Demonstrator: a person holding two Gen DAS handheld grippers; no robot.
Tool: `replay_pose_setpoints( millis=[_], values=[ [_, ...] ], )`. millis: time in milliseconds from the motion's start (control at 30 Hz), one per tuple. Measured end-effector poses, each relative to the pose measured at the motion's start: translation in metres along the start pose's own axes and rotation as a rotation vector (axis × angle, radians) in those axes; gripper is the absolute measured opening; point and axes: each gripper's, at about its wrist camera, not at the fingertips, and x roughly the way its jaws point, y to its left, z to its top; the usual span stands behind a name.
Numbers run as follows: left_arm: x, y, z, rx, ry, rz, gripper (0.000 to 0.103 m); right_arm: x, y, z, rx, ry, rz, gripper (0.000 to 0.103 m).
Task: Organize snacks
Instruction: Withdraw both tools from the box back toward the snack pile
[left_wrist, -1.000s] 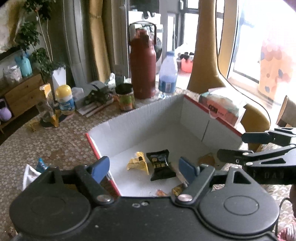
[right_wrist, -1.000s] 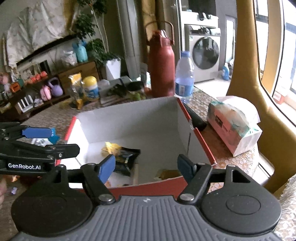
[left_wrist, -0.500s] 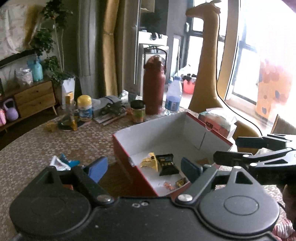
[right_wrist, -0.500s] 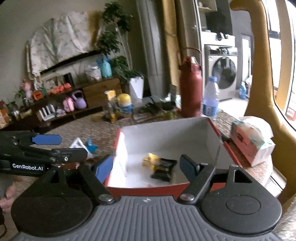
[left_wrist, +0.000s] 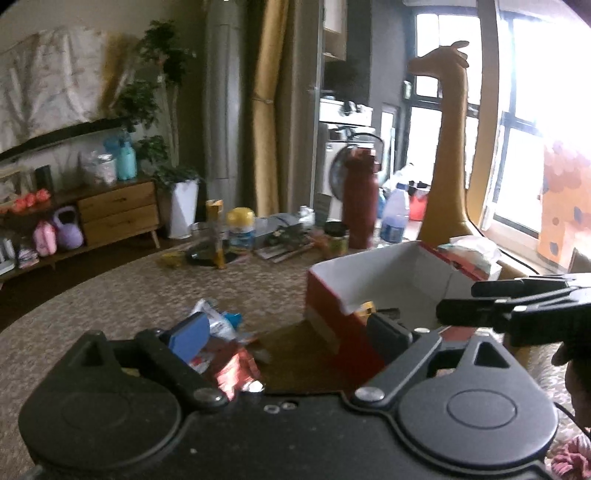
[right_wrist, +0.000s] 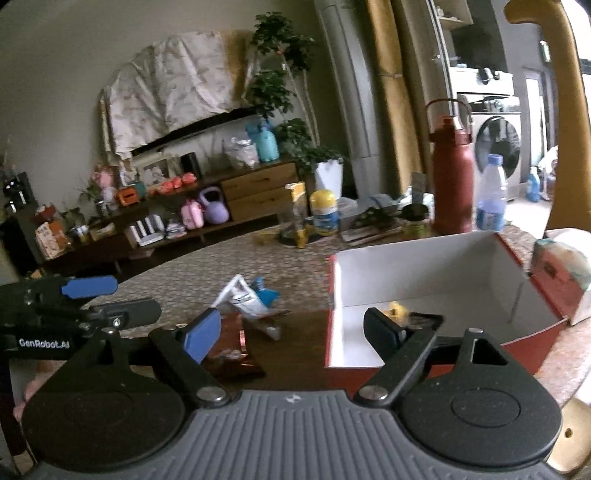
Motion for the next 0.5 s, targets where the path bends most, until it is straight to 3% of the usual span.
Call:
replay_pose_setpoints(
  millis=[133,500],
  values=[
    [-0.014,0.022,-0.013,-0.042,-0.017,0.04,0.103,0.008,0.015,-0.008,-0.002,0.007,0.035,0.09],
    [-0.022,0.08,-0.044,-0.145,0.0,0.149,0.103,0.041,0.049,-0.035,-0.033,0.067,0.098,0.092]
  ],
)
